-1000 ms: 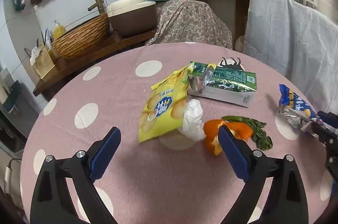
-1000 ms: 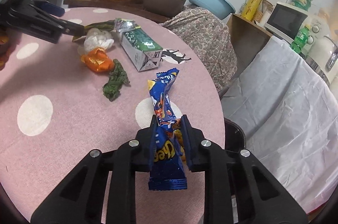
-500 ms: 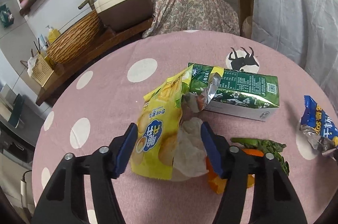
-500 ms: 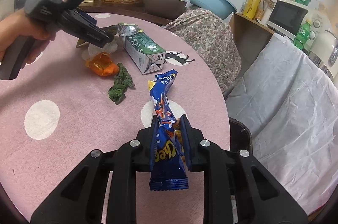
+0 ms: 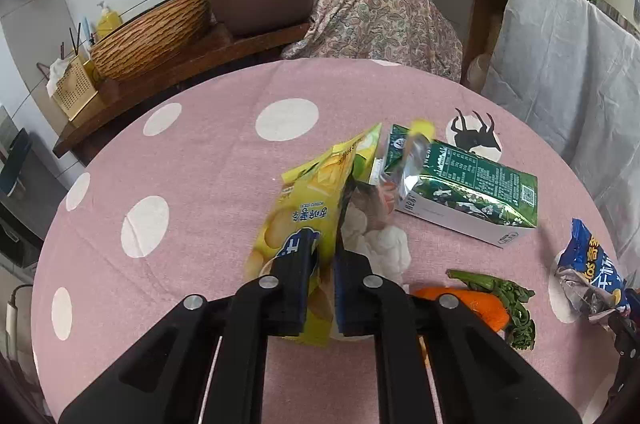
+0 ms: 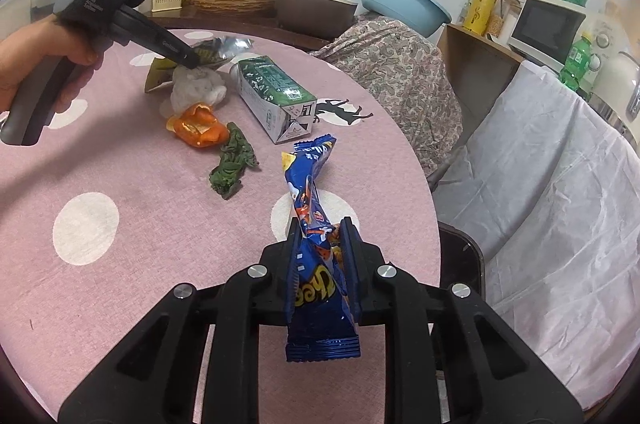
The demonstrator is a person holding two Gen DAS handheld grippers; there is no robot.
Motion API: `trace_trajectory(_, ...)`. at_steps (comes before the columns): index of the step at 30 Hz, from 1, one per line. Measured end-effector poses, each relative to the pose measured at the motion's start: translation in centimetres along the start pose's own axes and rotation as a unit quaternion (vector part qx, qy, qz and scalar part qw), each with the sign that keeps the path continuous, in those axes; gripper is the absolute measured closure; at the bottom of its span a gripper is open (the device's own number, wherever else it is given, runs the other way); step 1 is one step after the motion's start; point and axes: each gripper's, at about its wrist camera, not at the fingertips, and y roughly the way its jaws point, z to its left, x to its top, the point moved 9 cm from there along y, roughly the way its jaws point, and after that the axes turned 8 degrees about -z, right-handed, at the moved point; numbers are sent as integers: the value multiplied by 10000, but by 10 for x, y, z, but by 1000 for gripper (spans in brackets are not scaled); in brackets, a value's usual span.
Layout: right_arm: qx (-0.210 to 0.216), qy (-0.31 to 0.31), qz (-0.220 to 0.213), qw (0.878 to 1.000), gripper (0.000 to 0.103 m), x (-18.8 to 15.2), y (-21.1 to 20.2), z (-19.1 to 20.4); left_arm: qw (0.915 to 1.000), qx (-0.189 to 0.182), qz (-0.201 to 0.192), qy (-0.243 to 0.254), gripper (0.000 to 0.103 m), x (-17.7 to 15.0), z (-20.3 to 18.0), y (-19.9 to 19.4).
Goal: Collect trash
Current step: 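Grasp the yellow chip bag with the left tool and lift it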
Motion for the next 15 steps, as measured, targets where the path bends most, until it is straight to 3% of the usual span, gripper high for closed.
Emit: trace_trajectory(15, 431, 494, -217, 9976, 86, 6, -10, -1, 9979, -159, -578, -262, 101, -1, 22, -52)
